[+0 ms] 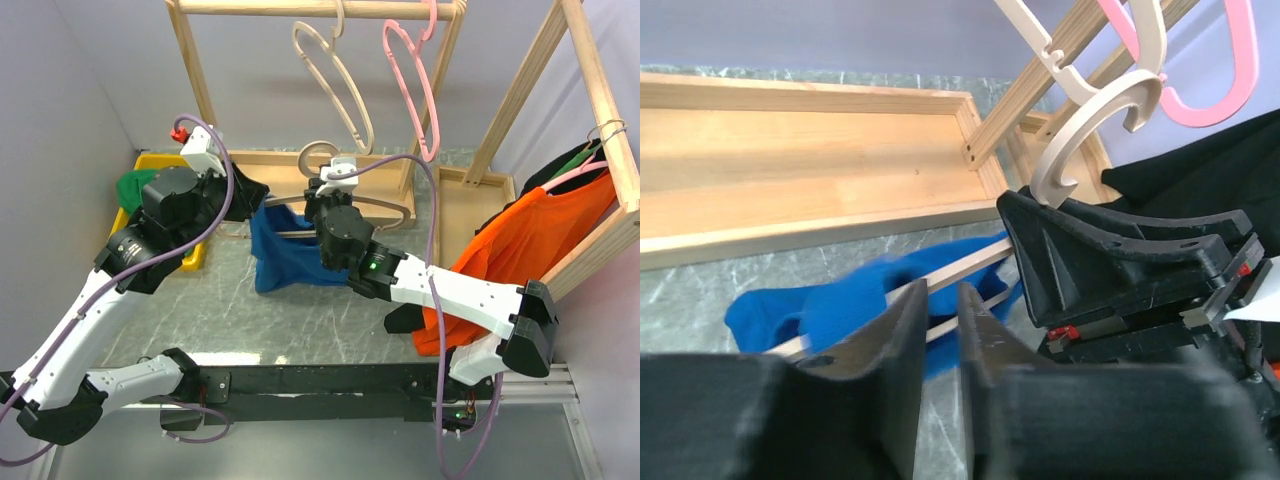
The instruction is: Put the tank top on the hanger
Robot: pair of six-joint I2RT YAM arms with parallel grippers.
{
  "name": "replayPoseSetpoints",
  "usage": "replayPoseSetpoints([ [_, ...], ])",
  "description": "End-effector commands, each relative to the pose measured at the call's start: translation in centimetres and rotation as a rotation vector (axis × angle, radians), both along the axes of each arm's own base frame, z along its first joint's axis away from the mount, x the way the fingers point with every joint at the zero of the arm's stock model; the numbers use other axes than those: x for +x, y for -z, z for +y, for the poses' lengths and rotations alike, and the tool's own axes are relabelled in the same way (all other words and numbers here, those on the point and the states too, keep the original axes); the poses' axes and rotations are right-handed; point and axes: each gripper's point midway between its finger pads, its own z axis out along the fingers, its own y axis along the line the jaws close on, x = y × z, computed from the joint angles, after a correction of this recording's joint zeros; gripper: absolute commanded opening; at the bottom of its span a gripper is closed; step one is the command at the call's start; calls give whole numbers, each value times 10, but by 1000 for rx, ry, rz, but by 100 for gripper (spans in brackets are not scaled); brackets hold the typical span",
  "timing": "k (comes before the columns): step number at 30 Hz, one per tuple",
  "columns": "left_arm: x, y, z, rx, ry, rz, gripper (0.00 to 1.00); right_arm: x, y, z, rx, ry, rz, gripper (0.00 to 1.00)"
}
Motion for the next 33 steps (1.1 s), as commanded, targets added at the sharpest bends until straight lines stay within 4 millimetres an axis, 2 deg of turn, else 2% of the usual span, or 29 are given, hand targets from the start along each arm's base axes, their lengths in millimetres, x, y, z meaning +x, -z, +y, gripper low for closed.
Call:
replayPoseSetpoints([
  [1,-4,-21,3,-14,14,-61,35,-4,-43,3,78,3,-54,0],
  [3,-6,-32,6,-12,16,-92,42,-7,-52,7,76,-7,-66,0],
  [4,-7,-36,7,-8,19,-101,49,-8,-57,8,78,-12,-73,0],
  [7,-15,-67,17,-21,13,-179,60,-12,-70,11,76,-35,-94,0],
  [8,-20,-84,22,-40,9,-220,63,-13,-77,11,86,-41,-102,0],
  [10,-30,-107,32,-56,2,-288,66,-17,-87,13,99,-79,-111,0],
  [12,-48,-142,44,-106,4,-397,68,-20,-104,13,120,-105,-132,0],
  [13,-54,-152,49,-127,4,-433,70,-22,-109,17,114,-127,-136,0],
  [14,-60,-162,53,-148,0,-466,71,-24,-127,13,132,-131,-159,0],
  [15,-72,-179,62,-189,-5,-521,71,-24,-134,16,133,-139,-170,0],
  [16,-76,-185,66,-201,-9,-541,72,-25,-141,17,127,-153,-176,0],
  [17,-81,-193,70,-216,-10,-566,72,-30,-164,14,163,-162,-202,0],
  [19,-86,-202,75,-224,-18,-588,72,-33,-180,16,169,-191,-214,0],
  [20,-90,-208,78,-233,-18,-603,72,-39,-201,13,203,-219,-245,0],
  [23,-94,-211,79,-233,-16,-616,72,-47,-223,11,247,-263,-264,0],
  [25,-96,-209,80,-232,-10,-617,73,-50,-221,11,255,-284,-255,0],
  [26,-95,-204,79,-222,-8,-606,73,-48,-204,18,244,-295,-228,0],
  [28,-95,-197,77,-201,3,-596,74,-50,-191,21,240,-320,-219,0],
  [29,-93,-186,72,-166,25,-568,74,-48,-163,30,213,-330,-181,0],
  [30,-93,-180,70,-150,37,-555,74,-51,-161,26,228,-336,-185,0],
  [32,-93,-161,64,-103,75,-518,74,-52,-134,27,244,-348,-141,0],
  [33,-94,-153,62,-85,91,-504,75,-53,-127,26,254,-348,-129,0],
])
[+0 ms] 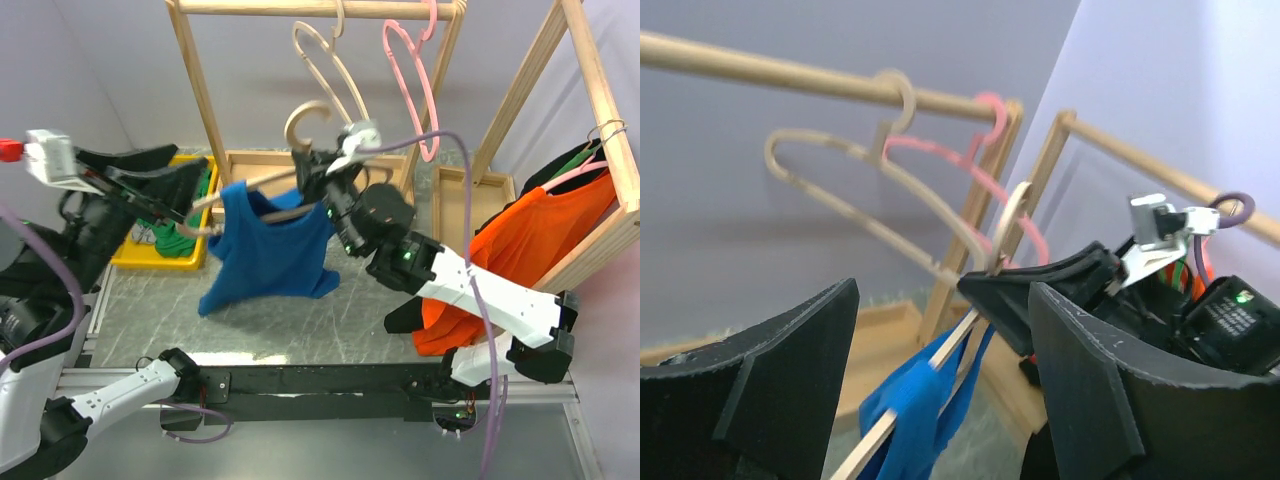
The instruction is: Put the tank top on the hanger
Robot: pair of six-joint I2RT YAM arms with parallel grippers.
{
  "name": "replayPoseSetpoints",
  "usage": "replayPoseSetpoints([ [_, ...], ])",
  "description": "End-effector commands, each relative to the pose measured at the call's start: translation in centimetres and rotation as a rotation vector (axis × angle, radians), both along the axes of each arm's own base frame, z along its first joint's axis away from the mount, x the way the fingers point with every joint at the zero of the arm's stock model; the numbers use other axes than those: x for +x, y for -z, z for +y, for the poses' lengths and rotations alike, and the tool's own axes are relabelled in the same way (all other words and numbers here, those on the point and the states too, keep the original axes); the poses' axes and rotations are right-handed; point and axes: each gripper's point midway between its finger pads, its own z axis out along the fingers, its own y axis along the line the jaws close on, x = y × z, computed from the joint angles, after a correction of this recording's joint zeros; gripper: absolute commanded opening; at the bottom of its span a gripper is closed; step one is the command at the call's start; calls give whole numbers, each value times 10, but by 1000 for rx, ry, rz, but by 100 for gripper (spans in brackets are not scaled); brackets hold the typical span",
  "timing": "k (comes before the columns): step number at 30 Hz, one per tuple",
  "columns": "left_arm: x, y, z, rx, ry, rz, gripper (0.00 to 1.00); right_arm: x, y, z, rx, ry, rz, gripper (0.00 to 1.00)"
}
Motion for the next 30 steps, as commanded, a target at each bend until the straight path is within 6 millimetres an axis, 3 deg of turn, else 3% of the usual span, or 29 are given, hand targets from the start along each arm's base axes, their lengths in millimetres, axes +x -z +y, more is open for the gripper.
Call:
replayPoseSetpoints([
  [1,2,46,-16,149,58,71,75,-8,38,5,58,-62,56,0],
  [6,0,108,-33,289,142,176,75,-9,69,0,51,-62,101,0],
  [7,6,130,-37,319,146,224,74,-9,83,1,30,-69,113,0],
  [9,6,152,-38,330,153,279,74,-10,89,-3,30,-70,109,0],
  [10,10,177,-42,353,161,324,74,-10,101,-1,10,-87,119,0],
  [13,5,209,-47,372,201,373,74,-8,114,-6,-3,-103,128,0],
  [22,-13,250,-60,443,333,443,71,-19,149,-4,-83,-202,133,0],
  [30,-13,275,-64,494,360,517,65,-21,154,-6,-99,-205,140,0],
])
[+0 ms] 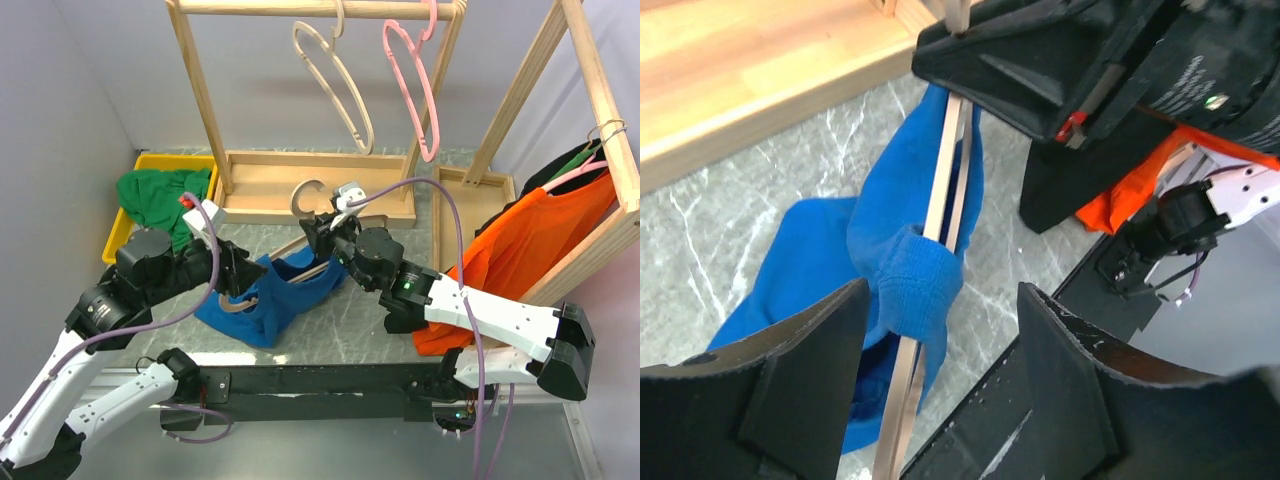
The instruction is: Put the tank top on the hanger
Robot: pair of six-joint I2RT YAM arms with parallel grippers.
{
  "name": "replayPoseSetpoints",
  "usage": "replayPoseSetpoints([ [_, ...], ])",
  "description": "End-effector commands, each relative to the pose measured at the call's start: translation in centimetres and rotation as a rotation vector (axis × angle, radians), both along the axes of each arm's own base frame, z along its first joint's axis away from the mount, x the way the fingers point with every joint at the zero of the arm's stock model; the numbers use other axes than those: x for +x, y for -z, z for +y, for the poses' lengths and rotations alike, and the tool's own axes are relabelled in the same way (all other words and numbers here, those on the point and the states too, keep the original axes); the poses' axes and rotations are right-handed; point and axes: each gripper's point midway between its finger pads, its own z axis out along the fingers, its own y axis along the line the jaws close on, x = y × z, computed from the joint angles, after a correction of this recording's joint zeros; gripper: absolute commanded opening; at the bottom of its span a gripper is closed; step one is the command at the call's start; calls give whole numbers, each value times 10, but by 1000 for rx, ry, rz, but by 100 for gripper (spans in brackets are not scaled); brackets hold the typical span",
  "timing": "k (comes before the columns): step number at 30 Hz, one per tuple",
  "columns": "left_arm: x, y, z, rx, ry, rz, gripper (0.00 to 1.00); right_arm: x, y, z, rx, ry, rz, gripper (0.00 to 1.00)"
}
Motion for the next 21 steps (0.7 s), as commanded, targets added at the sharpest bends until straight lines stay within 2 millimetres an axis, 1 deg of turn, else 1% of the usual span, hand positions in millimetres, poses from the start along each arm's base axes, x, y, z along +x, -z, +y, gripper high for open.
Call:
replayPoseSetpoints([
  [1,-1,14,-4,41,33,33,65,-5,-37,-7,104,-11,-61,0],
  [5,2,21,-8,64,47,53,62,-6,-36,-6,101,-15,-58,0],
  [8,5,33,-8,105,42,88,58,-6,-35,-8,103,-11,-57,0],
  [11,6,36,-12,109,57,101,52,-6,-34,-8,101,-11,-60,0],
  [14,5,37,-16,101,82,105,45,-5,-34,-9,96,-6,-58,0],
  [15,6,38,-17,104,83,110,38,-4,-33,-9,94,-1,-58,0],
  [17,7,47,-18,126,86,132,29,-4,-35,-11,97,6,-62,0],
  [18,8,48,-18,131,81,136,18,-3,-35,-12,96,14,-64,0],
  [20,11,50,-18,132,71,139,8,-1,-34,-12,86,24,-69,0],
  [21,13,47,-19,121,67,126,1,0,-34,-13,85,33,-65,0],
])
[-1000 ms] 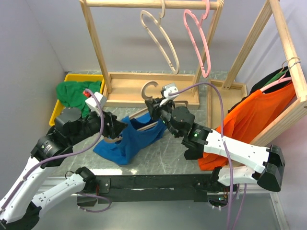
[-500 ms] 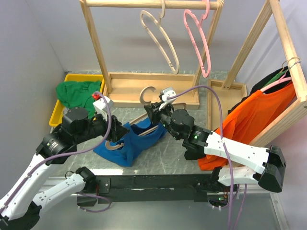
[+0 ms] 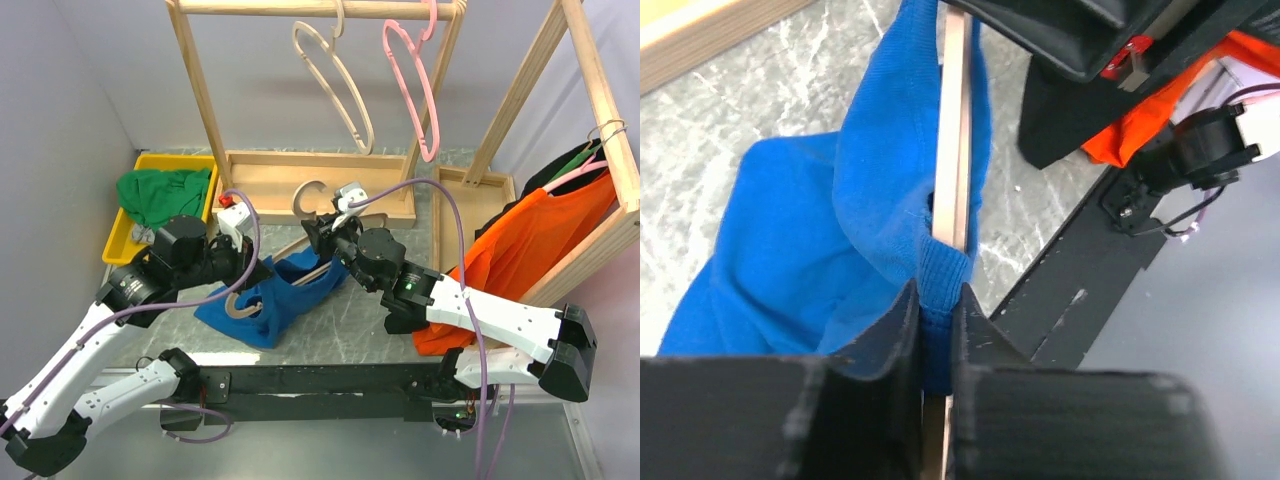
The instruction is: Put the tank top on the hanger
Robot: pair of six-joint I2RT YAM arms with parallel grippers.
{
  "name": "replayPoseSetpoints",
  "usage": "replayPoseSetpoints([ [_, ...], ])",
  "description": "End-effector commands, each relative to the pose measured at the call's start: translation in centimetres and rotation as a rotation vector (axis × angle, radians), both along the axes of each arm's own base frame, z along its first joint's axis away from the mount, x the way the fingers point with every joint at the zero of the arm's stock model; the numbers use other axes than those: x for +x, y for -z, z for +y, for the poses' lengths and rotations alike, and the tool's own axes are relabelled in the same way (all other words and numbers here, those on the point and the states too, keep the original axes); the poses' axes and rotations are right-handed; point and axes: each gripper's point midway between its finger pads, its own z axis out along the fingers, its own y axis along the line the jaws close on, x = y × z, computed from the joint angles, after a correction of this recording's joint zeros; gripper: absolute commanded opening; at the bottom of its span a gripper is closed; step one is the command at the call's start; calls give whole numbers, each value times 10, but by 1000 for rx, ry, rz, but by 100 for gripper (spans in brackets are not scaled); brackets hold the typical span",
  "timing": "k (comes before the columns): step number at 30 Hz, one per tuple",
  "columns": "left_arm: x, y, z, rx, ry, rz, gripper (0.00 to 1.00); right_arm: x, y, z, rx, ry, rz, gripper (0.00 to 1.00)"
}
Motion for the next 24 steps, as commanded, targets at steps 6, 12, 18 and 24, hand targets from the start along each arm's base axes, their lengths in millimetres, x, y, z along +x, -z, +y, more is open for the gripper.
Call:
replayPoseSetpoints([
  [6,21,-16,3,-90,-111,-100,1,9,-26,-19,107,113,-5,58],
  [12,33,-14,13,-96,-211,-122,1,6,-26,-35,154,159,40,74],
  [18,45,-26,44,-95,-396,-173,1,-7,-12,-55,236,182,119,76],
  [24,69,-70,85,-81,-658,-280,1,-14,19,-55,216,173,213,76],
])
